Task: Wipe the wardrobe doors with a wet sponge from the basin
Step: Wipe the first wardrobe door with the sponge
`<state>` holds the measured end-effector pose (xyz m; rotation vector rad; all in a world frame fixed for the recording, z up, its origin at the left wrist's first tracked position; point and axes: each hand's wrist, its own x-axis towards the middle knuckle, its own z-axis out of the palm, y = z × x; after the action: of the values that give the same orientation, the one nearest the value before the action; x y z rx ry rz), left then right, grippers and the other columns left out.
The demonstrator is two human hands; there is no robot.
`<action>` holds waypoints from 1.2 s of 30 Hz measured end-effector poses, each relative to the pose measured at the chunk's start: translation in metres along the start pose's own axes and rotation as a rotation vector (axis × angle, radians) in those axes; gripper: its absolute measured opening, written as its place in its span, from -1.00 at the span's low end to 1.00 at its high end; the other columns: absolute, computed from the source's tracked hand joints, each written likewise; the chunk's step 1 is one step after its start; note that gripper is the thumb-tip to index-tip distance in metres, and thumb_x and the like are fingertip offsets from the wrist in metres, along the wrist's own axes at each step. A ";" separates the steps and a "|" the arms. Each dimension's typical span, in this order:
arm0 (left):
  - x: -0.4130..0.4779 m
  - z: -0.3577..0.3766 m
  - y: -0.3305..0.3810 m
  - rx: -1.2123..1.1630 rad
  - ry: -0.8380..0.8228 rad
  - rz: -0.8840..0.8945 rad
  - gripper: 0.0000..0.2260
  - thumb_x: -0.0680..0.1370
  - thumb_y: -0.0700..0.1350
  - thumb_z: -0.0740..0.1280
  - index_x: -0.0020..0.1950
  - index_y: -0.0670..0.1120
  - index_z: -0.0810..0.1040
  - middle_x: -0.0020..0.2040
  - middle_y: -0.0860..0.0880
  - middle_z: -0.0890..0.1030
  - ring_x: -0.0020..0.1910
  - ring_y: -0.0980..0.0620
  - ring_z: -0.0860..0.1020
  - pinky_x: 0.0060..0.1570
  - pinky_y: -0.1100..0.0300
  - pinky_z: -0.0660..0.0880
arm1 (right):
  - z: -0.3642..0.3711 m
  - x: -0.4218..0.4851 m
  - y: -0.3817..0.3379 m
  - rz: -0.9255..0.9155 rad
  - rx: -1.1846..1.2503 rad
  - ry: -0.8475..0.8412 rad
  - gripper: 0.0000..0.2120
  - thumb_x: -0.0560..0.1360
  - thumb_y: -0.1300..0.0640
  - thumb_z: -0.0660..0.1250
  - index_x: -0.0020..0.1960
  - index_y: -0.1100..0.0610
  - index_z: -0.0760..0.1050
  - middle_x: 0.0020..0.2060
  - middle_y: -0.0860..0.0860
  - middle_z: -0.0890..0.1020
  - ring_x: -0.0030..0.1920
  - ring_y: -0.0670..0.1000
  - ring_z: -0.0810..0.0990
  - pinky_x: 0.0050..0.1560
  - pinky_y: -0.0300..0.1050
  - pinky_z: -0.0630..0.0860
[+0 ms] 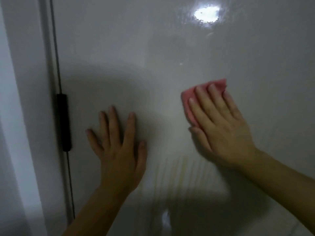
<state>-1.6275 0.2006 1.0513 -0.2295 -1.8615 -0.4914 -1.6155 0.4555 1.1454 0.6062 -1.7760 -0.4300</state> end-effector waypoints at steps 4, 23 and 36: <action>0.005 -0.001 0.020 0.003 0.000 0.084 -0.40 0.58 0.03 0.19 0.61 -0.11 0.26 0.64 -0.30 0.07 0.64 -0.28 -0.02 0.50 -0.42 -0.06 | 0.009 -0.036 -0.020 -0.094 0.073 -0.051 -0.37 0.64 -0.04 0.24 0.61 0.18 0.16 0.60 0.17 0.14 0.62 0.26 0.08 0.60 0.24 0.00; 0.006 0.028 0.130 0.050 -0.102 0.391 -0.43 0.56 0.00 0.20 0.57 -0.12 0.33 0.63 -0.27 0.16 0.63 -0.28 0.10 0.48 -0.39 0.11 | -0.012 -0.100 0.088 0.303 0.017 0.018 -0.38 0.65 -0.03 0.13 0.61 0.22 0.10 0.60 0.21 0.05 0.63 0.26 0.00 0.61 0.26 -0.06; 0.003 0.057 0.214 0.013 -0.156 0.525 -0.44 0.57 0.00 0.17 0.57 -0.13 0.32 0.64 -0.24 0.15 0.63 -0.25 0.09 0.55 -0.28 0.03 | -0.023 -0.164 0.129 0.504 0.047 -0.055 -0.27 0.67 -0.14 0.04 0.64 0.23 -0.15 0.62 0.21 -0.13 0.64 0.24 -0.13 0.62 0.17 -0.19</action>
<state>-1.5938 0.4170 1.0855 -0.7418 -1.8596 -0.1000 -1.5815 0.6574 1.0990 0.1636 -1.9158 -0.0568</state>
